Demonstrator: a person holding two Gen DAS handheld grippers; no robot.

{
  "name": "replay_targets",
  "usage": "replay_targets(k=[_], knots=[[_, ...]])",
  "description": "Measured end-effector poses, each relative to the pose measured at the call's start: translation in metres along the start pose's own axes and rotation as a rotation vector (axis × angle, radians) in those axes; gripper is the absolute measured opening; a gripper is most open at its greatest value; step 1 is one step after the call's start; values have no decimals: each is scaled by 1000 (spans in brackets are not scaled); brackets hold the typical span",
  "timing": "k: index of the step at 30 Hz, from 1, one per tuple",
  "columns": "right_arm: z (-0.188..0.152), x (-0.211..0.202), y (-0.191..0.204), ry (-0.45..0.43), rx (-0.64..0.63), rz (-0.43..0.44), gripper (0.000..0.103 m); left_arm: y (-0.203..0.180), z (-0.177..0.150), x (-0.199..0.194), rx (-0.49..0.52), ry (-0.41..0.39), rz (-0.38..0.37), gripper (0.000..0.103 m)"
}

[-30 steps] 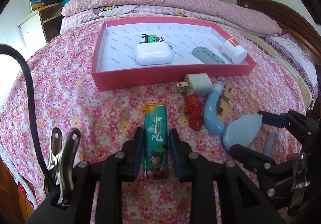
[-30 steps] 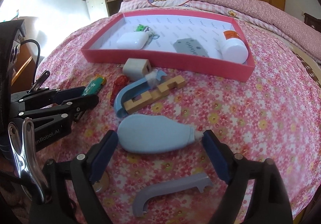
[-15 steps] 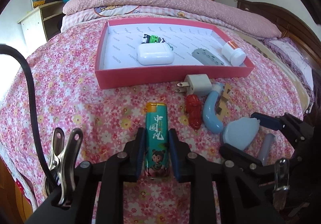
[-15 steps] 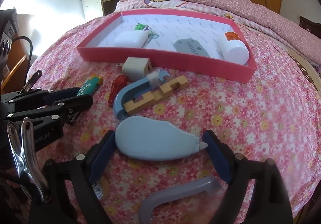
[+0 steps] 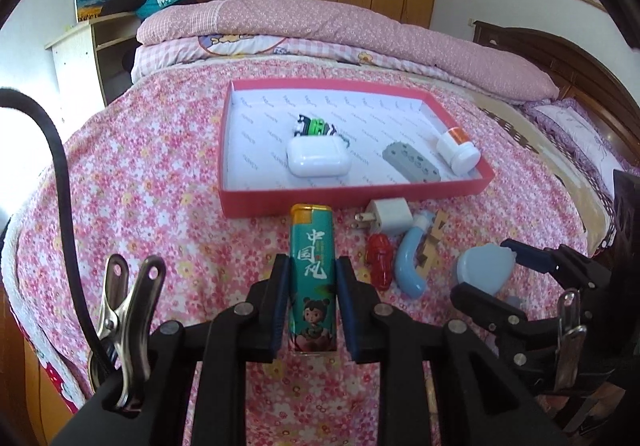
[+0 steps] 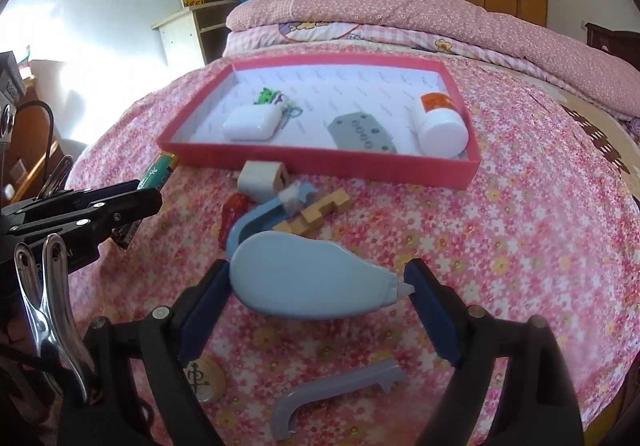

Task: Organize rigid objects
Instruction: 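Carry the lighter and blue piece over the tray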

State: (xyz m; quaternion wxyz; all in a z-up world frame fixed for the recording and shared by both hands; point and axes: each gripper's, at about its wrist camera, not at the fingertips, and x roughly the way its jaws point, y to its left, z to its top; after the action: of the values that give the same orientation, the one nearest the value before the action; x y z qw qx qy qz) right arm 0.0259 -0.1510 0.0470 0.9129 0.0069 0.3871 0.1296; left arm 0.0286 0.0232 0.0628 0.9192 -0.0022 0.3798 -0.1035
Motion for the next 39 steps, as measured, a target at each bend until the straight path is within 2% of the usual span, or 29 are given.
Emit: replay_targets(k=[12,26,39], knots=[[28,-10,-12,-29,22,36,89,-6,34,-6,17,-48,-2,24],[82,-2,-11,-54,-31,68,89,-11,78,5,44,-67,-3,24],[133,46,-31,-28,-36,57,89,-1,117,61,7,-2,-8,24]])
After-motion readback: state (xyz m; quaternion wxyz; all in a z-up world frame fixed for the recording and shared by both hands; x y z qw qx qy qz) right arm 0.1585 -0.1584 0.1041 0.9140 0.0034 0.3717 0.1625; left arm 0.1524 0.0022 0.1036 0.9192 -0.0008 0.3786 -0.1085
